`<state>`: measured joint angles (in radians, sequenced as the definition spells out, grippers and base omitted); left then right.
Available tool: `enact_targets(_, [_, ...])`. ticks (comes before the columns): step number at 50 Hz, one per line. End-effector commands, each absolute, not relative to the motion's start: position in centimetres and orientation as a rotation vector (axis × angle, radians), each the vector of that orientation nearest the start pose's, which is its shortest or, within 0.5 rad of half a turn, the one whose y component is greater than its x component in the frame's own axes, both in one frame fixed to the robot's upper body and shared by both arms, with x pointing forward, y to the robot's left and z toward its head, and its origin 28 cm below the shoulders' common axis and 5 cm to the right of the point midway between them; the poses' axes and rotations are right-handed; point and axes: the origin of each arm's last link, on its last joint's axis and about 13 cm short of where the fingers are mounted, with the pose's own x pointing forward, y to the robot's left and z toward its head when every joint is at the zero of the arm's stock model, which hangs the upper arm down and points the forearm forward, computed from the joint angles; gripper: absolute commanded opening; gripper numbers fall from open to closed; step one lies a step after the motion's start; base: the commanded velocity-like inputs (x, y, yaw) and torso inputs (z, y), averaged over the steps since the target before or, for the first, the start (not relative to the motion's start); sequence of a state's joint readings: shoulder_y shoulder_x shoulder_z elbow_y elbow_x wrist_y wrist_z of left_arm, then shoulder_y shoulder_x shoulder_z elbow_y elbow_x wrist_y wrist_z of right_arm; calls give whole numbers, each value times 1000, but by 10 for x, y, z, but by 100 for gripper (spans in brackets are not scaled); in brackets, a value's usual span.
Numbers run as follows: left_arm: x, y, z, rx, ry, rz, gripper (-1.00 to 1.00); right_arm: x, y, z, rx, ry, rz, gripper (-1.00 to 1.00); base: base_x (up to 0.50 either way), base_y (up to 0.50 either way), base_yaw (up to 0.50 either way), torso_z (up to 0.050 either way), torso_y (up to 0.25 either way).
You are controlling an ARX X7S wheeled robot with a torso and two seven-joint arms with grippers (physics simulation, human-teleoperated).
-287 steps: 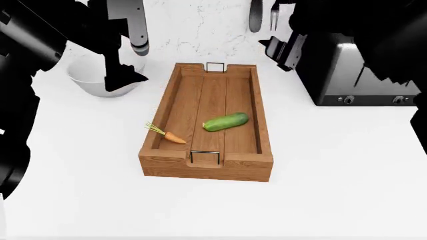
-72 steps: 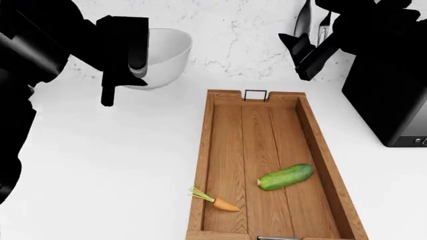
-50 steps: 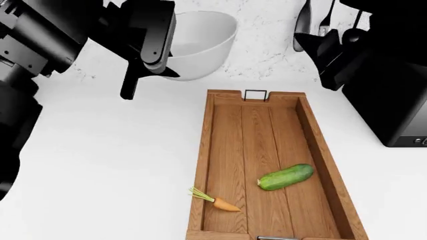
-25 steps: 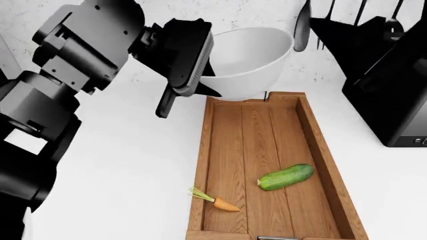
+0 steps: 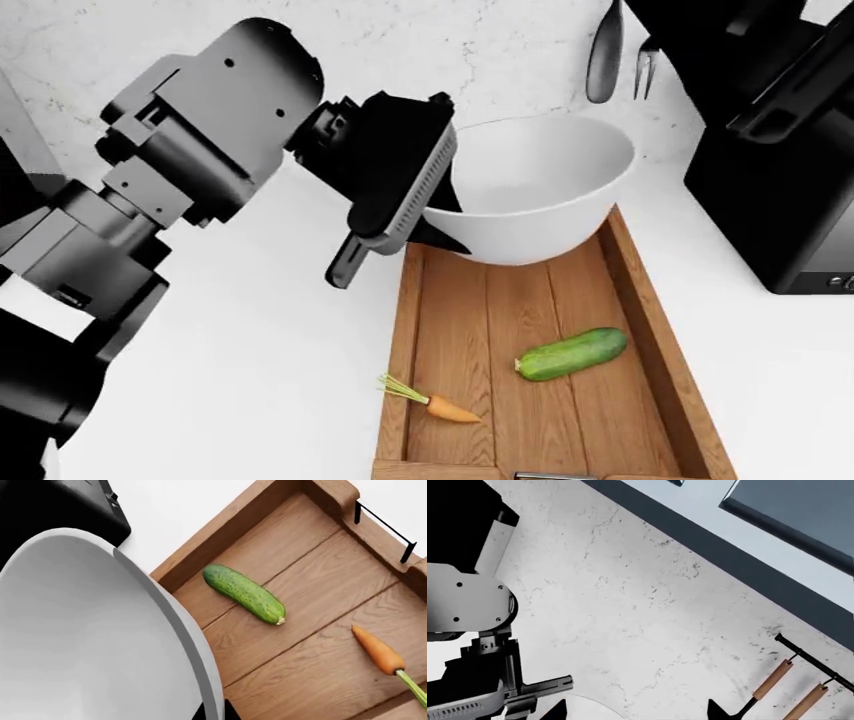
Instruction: Place the two vegetables and bowl onto the tray for setting up a vegetable dip station.
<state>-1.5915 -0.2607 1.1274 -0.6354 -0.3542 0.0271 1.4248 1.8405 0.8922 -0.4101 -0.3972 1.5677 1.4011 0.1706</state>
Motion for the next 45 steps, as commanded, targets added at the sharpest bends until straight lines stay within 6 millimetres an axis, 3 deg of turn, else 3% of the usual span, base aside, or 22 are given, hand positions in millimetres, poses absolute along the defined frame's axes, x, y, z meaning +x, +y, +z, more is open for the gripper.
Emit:
enact_targets(1, [410,155,338,1153,2,-1745,-100,173,-174,417,-482,-190,578,100,0,0,0,0,0])
enact_targets(6, [414,153,337,1148,-10,-1742,-100,161,-173,407,-231,-89,640,100,0,0,0,0,0])
enact_targets(10, [415,152,336,1137,-26,-1741,-100,152,-173,401,-174,-63,642,100,0,0,0,0,0])
enact_targets(28, [418,150,330,1126,-46,-1739,-100,158,-172,391,-184,-40,638,100,0,0,0,1,1])
enact_targets(39, [419,162,316,1238,166,-1785,-100,161,-172,388,-176,-34,646,100,0,0,0,0,0])
enact_targets(45, [418,160,317,1204,164,-1794,-100,162,-173,386,-169,-32,644,100,0,0,0,0,0])
